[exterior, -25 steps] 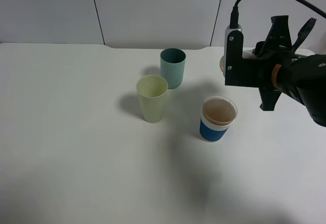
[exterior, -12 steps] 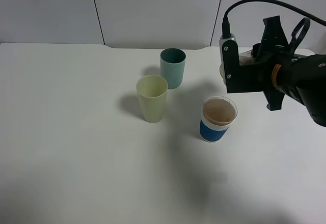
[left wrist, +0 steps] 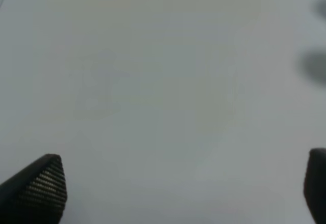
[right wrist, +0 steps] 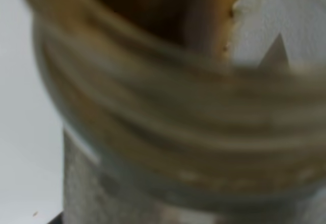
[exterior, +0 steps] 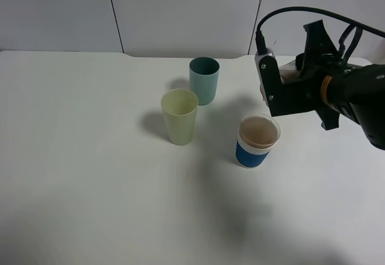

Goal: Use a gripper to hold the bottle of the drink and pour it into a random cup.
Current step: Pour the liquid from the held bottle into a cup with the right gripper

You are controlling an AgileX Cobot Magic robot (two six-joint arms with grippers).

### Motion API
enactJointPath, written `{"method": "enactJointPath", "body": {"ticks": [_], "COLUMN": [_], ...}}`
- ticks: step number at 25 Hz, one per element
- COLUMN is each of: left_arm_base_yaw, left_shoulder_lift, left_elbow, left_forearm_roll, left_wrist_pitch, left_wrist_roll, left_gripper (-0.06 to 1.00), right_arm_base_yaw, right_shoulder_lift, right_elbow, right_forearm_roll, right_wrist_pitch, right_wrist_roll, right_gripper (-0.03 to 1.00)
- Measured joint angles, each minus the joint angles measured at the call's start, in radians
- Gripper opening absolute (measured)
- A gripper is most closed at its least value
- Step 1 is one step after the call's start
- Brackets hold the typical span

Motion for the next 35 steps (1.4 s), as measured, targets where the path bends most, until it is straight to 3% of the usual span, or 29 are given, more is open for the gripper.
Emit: {"method": "enactJointPath", "body": {"ticks": [35], "left_arm_base_yaw": [0.000], "left_shoulder_lift": [0.000], "left_elbow": [0.000], "left_forearm_roll": [0.000], "left_wrist_pitch": [0.000], "left_wrist_roll": [0.000], "left_gripper": [0.93], "right_arm_base_yaw": [0.016], "right_shoulder_lift": [0.000], "right_elbow": [0.000], "right_forearm_roll": [-0.001], "right_wrist_pitch": [0.005], "right_wrist_roll": [-0.146], "right_gripper": [0.37]}}
